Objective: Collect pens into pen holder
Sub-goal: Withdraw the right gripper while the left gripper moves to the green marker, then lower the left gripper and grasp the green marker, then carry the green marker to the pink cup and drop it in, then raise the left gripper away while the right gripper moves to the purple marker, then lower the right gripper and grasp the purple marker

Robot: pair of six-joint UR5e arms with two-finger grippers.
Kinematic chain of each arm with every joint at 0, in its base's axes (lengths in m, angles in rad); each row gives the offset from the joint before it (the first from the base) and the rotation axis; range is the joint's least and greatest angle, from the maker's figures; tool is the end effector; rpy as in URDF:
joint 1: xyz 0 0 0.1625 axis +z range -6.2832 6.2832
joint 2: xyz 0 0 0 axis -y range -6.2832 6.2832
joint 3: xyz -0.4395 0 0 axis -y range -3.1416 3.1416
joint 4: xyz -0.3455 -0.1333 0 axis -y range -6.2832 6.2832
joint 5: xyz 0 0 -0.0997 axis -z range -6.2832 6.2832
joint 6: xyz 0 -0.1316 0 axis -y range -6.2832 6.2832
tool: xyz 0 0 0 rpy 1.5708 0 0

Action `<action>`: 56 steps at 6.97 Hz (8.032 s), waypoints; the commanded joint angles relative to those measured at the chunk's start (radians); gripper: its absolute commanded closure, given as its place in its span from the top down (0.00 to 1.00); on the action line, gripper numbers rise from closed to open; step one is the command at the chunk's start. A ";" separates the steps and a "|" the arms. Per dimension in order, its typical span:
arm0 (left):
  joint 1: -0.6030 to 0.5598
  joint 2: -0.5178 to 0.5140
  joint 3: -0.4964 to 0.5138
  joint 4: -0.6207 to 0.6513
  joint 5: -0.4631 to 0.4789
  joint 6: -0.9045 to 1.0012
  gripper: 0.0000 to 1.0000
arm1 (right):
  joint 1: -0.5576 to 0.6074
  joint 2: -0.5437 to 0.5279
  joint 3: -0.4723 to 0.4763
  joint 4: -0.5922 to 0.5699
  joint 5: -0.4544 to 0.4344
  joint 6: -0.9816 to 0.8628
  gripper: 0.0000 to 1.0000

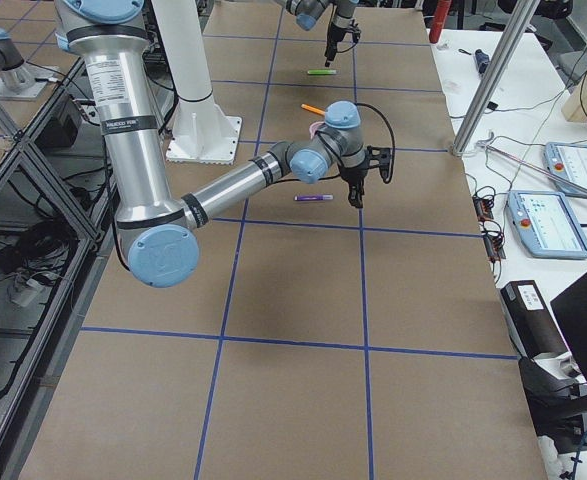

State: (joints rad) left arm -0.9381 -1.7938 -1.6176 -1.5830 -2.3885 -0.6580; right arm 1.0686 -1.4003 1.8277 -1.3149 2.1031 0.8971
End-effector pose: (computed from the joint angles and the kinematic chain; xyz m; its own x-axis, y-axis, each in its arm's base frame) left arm 0.2958 -0.4664 0.5577 0.6887 -0.0242 -0.7246 -0.1855 0.9603 -0.2083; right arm -0.2006 -0.5035 0.4774 0.6667 0.0973 0.7390 -0.2368 0.9677 0.0863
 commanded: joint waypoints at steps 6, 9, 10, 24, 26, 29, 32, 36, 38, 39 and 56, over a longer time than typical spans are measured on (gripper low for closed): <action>0.047 -0.013 0.073 0.000 0.006 0.014 0.65 | 0.093 -0.028 -0.053 0.000 0.141 -0.152 0.54; 0.033 -0.016 0.081 0.001 0.006 0.015 0.58 | 0.094 -0.032 -0.042 0.000 0.143 -0.149 0.55; 0.030 -0.021 0.085 0.001 0.006 0.015 0.58 | 0.094 -0.032 -0.042 0.000 0.143 -0.149 0.55; 0.042 -0.211 -0.210 0.037 0.151 -0.047 0.00 | 0.111 -0.032 -0.050 0.000 0.144 -0.159 0.56; 0.216 -0.325 -0.312 0.035 0.470 -0.157 0.00 | 0.109 -0.032 -0.053 0.000 0.144 -0.150 0.56; 0.417 -0.470 -0.309 0.037 0.767 -0.222 0.00 | 0.109 -0.032 -0.050 0.000 0.147 -0.147 0.56; 0.473 -0.568 -0.144 -0.125 0.882 -0.219 0.00 | 0.109 -0.032 -0.048 0.000 0.161 -0.147 0.57; 0.544 -0.599 -0.048 -0.189 0.991 -0.219 0.00 | 0.108 -0.029 -0.053 0.000 0.161 -0.147 0.57; 0.544 -0.599 -0.033 -0.198 0.993 -0.218 0.99 | 0.106 -0.028 -0.054 0.000 0.161 -0.147 0.61; 0.541 -0.602 -0.042 -0.227 0.993 -0.227 1.00 | 0.105 -0.023 -0.054 0.000 0.159 -0.147 0.65; 0.059 -0.217 -0.222 -0.209 0.500 -0.132 0.99 | -0.311 0.328 -0.278 -0.322 0.133 -0.162 0.81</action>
State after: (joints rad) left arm -0.8795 -2.0119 -1.8384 -1.7906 -1.8895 -0.7900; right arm 0.7662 -1.0775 1.5617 -1.6370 2.2368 0.7371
